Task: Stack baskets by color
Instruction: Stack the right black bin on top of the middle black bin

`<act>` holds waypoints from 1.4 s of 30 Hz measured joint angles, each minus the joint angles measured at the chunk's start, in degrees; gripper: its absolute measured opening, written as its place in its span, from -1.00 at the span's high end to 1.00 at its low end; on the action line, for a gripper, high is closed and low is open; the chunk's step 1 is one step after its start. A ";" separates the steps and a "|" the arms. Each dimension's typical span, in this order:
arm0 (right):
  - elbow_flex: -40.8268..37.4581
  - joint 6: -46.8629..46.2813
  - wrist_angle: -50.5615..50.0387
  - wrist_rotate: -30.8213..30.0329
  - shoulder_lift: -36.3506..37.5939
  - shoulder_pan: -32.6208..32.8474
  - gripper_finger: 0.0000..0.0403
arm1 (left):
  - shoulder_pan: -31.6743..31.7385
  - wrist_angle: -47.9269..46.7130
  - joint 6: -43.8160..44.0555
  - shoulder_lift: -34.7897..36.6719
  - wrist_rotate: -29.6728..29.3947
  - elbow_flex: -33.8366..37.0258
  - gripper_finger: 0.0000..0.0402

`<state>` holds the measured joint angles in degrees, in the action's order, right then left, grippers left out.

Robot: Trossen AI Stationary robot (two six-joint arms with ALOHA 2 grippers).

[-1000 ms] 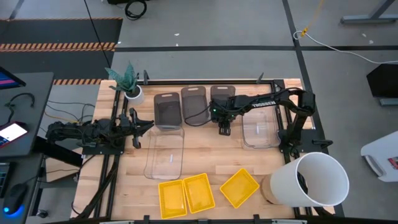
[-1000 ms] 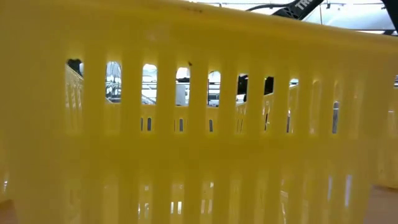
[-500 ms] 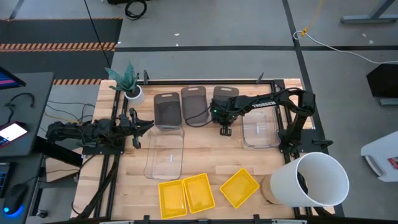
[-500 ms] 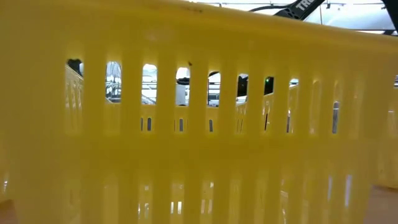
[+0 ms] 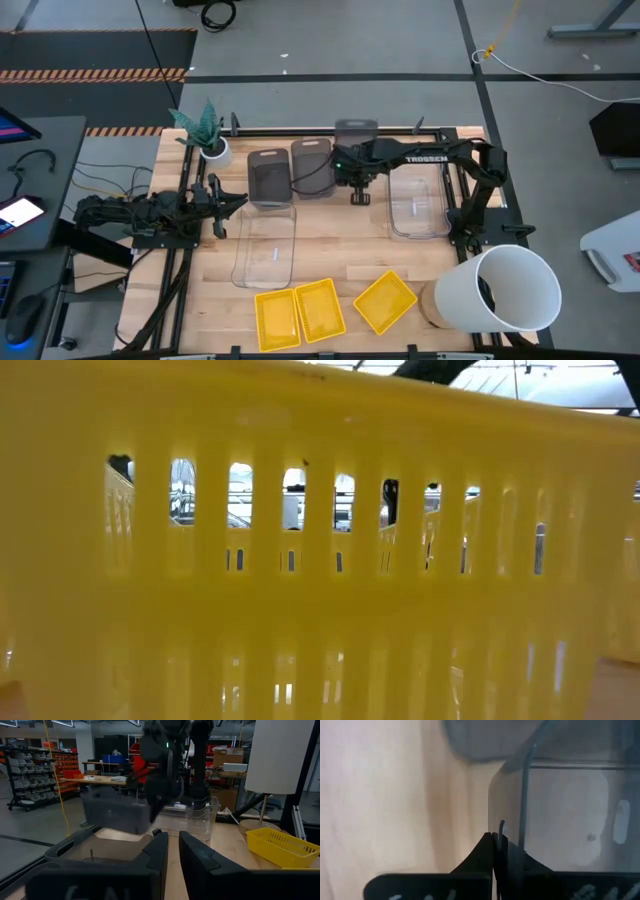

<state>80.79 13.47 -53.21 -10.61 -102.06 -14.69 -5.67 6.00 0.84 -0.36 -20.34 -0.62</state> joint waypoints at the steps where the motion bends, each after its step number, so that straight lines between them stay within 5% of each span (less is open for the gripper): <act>1: 1.39 0.19 -0.75 -0.98 0.03 0.17 0.96 | 0.02 -0.02 0.02 0.00 0.00 0.00 0.73; 14: 7.51 2.19 9.63 2.02 0.02 4.00 0.96 | 0.01 -0.01 0.00 0.00 0.00 -0.01 0.75; 27: 0.35 2.98 31.79 5.54 -0.09 4.93 0.96 | 0.00 -0.02 0.00 0.00 -0.02 0.00 0.73; 42: -9.38 0.69 39.44 7.49 -0.13 3.94 0.97 | 0.02 0.00 0.02 0.00 -0.01 -0.02 0.71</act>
<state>71.41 14.16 -13.77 -3.12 -102.19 -10.74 -5.65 6.00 0.86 -0.36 -20.34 -0.64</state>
